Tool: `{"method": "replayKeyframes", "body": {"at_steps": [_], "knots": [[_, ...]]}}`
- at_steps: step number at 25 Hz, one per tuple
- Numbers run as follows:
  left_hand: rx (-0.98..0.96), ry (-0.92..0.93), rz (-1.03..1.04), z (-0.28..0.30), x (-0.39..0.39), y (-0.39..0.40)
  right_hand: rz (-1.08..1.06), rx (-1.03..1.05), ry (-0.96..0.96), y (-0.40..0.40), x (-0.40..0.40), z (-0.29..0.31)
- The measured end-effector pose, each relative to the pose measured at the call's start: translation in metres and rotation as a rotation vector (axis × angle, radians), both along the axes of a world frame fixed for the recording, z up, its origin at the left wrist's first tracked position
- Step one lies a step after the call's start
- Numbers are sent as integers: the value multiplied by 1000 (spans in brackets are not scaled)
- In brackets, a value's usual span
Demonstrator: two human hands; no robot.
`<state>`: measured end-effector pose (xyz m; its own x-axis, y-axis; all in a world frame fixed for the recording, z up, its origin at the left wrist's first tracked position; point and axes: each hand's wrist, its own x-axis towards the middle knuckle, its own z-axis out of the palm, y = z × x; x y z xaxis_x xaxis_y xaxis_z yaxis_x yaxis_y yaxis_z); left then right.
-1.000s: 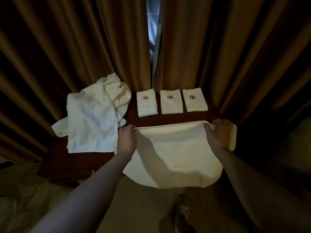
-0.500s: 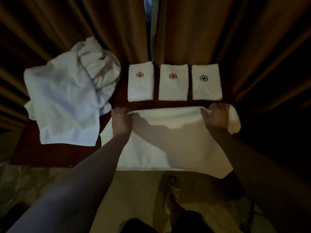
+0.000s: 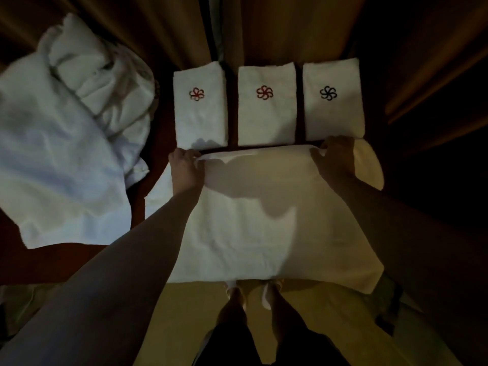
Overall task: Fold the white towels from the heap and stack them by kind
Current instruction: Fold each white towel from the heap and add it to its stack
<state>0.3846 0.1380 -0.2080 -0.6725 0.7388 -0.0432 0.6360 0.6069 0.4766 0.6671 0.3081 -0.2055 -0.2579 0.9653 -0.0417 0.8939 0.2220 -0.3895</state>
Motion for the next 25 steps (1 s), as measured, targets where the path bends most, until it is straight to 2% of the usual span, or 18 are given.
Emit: {"method": "replayKeyframes", "body": {"at_steps": [3,5,9,14,17,19,21,25], "knots": [[-13,-69,-60,-10,11,6,34,-12,114,-6,1,-16],[-6,-66,-153,-12,32,3,33,-37,106,-15,6,-21],[-158,-1,-577,-26,68,9,-28,-58,26,-30,17,-34],[-239,40,-734,-38,104,32,-329,22,175,-36,54,-40],[-243,128,-791,-38,122,48,-416,50,116,-28,87,-37],[-240,170,-852,-38,138,59,-528,-34,33,-20,107,-39],[-250,175,-897,-38,161,71,-648,-202,9,-14,124,-42],[-298,123,-938,-37,199,90,-618,-448,141,-7,140,-43]]}}
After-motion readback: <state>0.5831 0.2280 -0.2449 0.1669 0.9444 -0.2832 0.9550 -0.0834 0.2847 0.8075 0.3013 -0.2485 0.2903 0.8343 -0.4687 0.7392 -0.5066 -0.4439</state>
